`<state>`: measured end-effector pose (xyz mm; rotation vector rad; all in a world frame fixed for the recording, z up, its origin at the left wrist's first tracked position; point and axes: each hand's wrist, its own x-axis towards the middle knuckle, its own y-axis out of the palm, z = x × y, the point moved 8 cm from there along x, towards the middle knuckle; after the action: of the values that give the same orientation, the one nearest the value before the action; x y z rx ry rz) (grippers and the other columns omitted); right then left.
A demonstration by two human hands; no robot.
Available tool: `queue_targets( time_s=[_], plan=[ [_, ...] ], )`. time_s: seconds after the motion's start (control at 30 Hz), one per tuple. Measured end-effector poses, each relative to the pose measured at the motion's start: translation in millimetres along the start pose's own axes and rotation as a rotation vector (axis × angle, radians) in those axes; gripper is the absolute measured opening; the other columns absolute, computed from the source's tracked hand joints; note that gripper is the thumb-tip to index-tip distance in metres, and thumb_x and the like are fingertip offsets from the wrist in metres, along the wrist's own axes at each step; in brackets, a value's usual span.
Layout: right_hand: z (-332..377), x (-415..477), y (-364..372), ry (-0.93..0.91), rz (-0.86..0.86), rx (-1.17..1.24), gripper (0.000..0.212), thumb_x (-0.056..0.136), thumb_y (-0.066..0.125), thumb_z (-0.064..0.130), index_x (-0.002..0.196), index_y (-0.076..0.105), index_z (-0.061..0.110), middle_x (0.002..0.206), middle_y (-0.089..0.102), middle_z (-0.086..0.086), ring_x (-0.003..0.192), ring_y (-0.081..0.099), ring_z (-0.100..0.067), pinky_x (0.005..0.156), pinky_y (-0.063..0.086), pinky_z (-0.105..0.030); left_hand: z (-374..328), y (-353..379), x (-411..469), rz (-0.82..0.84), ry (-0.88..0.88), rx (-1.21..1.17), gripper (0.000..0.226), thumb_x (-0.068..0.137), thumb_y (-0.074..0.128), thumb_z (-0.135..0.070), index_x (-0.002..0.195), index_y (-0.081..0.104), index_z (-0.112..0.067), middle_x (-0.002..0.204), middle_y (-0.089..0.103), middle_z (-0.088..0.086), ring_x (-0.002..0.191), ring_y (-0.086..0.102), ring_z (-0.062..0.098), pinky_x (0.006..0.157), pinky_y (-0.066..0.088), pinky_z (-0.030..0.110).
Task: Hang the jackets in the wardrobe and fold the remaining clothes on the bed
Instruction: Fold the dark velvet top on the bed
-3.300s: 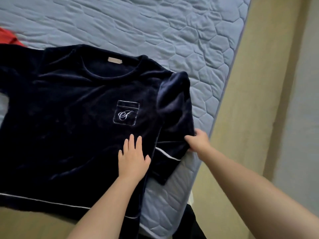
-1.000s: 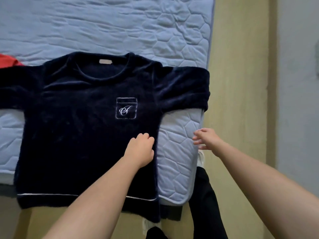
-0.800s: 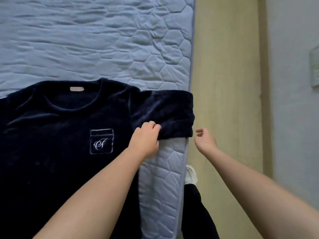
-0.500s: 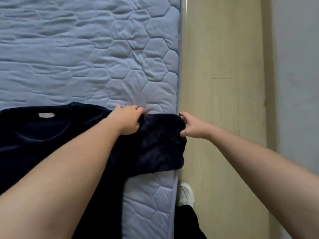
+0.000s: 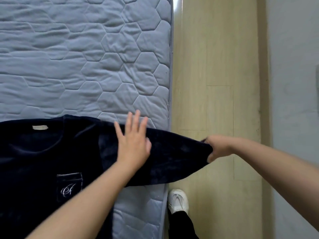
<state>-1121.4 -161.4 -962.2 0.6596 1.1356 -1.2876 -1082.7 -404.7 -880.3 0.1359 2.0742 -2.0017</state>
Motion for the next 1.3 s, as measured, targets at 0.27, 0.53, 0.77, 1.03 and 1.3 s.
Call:
queue_targets(
  time_s=[0.27, 0.53, 0.77, 1.03, 1.3],
  plan=[
    [-53.3, -44.6, 10.7, 0.195, 0.017, 0.078, 0.025, 0.074, 0.059, 0.01, 0.09, 0.058, 0.029, 0.082, 0.064, 0.01, 0.077, 0.06, -0.008, 0.063, 0.046, -0.02, -40.6, 65.5, -54.5, 0.507, -0.167, -0.07, 0.074, 0.097, 0.033, -0.048, 0.15, -0.013, -0.024, 0.156, -0.021, 0.011, 0.143, -0.011, 0.036, 0.107, 0.017, 0.066],
    [3.3, -119.0, 22.9, 0.186, -0.014, 0.814, 0.021, 0.085, 0.063, 0.024, 0.098, 0.067, 0.008, 0.084, 0.07, -0.011, 0.074, 0.067, -0.025, 0.069, 0.053, -0.031, -66.3, -35.6, -76.2, 0.341, -0.159, -1.017, 0.025, 0.088, 0.049, -0.011, 0.106, 0.058, -0.025, 0.103, 0.063, -0.009, 0.097, 0.058, 0.004, 0.086, 0.047, 0.025],
    [162.5, -146.2, 35.8, -0.103, 0.17, 1.429, 0.071, 0.08, 0.044, 0.056, 0.123, 0.059, 0.002, 0.113, 0.066, -0.018, 0.096, 0.065, -0.031, 0.085, 0.048, -0.038, -54.5, -87.2, -158.5, 0.524, -0.111, -1.459, 0.086, 0.066, 0.071, -0.051, 0.138, 0.027, -0.036, 0.13, 0.047, -0.019, 0.12, 0.046, -0.006, 0.099, 0.04, 0.017],
    [356.8, -97.1, 105.8, -0.278, 0.27, 1.302, 0.06, 0.087, 0.036, 0.053, 0.121, 0.06, 0.01, 0.108, 0.07, -0.006, 0.086, 0.067, -0.019, 0.075, 0.051, -0.034, 168.9, -97.4, -281.9, -0.126, -0.629, -1.43, 0.05, 0.079, 0.047, 0.011, 0.101, 0.059, -0.032, 0.091, 0.066, -0.013, 0.083, 0.06, -0.006, 0.074, 0.044, 0.008],
    [418.9, -30.7, 160.3, -0.002, -0.005, 0.688, 0.038, 0.099, 0.039, 0.04, 0.121, 0.058, 0.015, 0.106, 0.071, -0.001, 0.093, 0.067, -0.019, 0.078, 0.049, -0.032, 362.8, -1.4, -466.4, -0.064, -1.444, -1.069, 0.051, 0.097, 0.041, -0.027, 0.144, 0.028, -0.012, 0.144, 0.041, 0.014, 0.125, 0.044, 0.033, 0.101, 0.033, 0.04]
  ],
)
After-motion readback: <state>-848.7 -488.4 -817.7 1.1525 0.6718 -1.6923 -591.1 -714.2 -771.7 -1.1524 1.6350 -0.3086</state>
